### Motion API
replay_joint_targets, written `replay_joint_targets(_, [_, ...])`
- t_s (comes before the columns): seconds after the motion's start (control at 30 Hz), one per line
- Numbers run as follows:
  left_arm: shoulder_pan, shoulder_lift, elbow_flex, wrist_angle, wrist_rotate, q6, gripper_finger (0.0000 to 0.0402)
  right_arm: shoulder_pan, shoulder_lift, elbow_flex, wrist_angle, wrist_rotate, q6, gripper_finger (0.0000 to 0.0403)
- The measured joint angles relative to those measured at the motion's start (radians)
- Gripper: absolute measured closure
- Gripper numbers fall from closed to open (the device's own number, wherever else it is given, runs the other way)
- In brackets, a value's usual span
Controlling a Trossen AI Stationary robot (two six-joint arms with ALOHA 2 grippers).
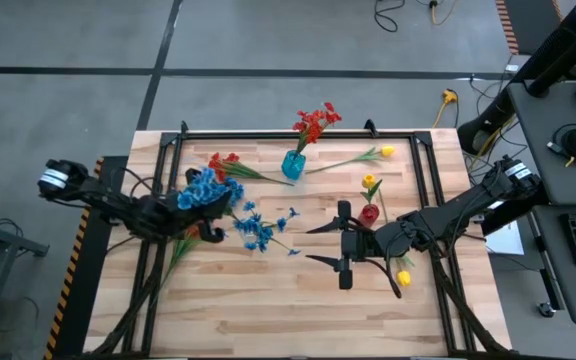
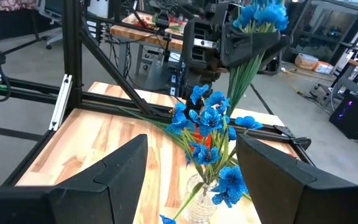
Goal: Sort flowers into vase by color
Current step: Put the right blue flowers into the transparent vase
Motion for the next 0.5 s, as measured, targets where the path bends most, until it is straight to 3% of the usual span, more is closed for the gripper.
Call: replay_joint_targets(0.5, [0.012, 0.094, 0.000, 0.066, 0.000, 0.006, 0.0325, 0.000, 0.000, 0.000, 0.000, 0.000, 0.000, 0.0165])
